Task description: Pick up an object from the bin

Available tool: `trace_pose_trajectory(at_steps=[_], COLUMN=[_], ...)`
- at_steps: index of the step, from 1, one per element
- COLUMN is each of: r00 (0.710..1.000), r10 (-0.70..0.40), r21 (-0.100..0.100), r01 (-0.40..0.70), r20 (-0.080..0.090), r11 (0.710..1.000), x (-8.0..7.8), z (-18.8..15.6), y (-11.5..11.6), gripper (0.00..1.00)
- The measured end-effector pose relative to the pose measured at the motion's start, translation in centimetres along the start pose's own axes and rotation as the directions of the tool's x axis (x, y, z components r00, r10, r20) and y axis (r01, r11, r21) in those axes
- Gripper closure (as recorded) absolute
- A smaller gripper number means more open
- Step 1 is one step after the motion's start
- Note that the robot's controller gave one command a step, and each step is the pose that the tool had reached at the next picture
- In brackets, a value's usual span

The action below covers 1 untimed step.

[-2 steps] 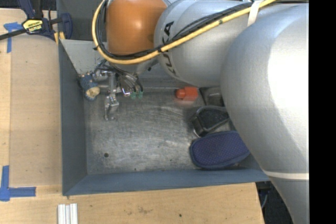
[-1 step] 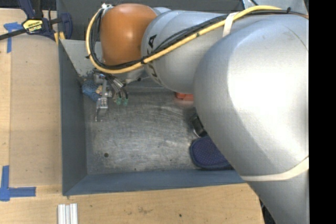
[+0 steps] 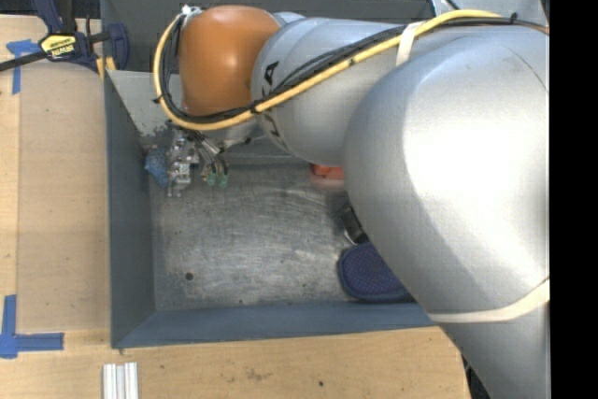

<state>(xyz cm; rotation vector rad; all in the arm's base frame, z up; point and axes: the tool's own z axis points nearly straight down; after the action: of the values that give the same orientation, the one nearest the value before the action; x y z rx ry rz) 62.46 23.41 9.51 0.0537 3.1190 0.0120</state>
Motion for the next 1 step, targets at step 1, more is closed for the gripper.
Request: trace_pose_trajectory(at_steps=[1], r00=[0.998], r10=[-0.07], r21=[0.003], r01=[0.07], r20=[-0.01], r11=[0.998], x=[-0.12], z=[-11.45], y=[0.75], gripper=[1.0])
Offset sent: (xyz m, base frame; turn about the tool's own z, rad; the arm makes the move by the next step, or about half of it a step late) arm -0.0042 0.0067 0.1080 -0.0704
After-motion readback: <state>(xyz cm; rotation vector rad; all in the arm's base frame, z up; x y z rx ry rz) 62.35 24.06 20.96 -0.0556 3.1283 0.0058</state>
